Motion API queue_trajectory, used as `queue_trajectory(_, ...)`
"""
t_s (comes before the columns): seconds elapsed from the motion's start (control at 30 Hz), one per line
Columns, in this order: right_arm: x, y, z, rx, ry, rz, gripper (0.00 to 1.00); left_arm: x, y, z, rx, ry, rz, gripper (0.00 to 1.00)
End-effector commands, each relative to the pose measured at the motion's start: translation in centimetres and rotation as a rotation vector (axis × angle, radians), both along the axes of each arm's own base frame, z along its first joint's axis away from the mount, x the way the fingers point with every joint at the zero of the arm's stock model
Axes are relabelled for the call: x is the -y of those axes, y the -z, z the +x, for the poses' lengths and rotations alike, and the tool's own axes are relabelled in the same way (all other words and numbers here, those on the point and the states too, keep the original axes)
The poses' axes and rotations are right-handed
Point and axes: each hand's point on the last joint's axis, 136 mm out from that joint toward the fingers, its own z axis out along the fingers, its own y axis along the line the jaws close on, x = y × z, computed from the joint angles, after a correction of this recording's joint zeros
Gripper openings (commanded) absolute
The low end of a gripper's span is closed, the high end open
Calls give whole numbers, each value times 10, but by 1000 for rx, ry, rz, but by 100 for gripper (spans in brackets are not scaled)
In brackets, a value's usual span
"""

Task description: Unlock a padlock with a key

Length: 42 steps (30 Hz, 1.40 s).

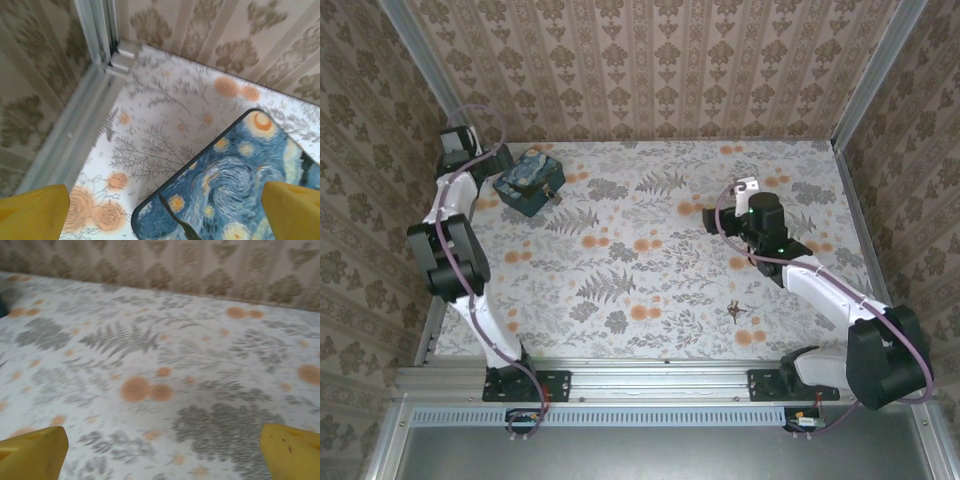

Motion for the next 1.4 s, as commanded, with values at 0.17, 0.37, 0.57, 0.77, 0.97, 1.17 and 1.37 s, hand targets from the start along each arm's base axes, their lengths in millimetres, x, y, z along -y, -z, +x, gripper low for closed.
queue_trajectory(0.17,-62,3,-36,-100,-188,23,100,24,45,22,-209,168,-289,100)
queue_trajectory(0.37,-90,0,-42,-111,-250,-4,100,47,69,16,-328,300,-342,99)
queue_trajectory(0.57,-93,3,-38,-120,-242,3,100,119,55,-7,-328,587,-303,94)
queue_trajectory(0.77,-90,10,-41,-149,-218,21,100,208,40,-52,-346,887,-172,85)
queue_trajectory(0.97,-78,15,-43,-171,-162,33,100,299,52,-105,-418,1119,-35,82)
queue_trajectory(1.17,-38,23,-20,-203,28,175,100,368,64,-154,-477,1301,78,78)
queue_trajectory(1.37,-26,27,32,-185,87,256,100,375,17,-138,-304,1119,-64,87)
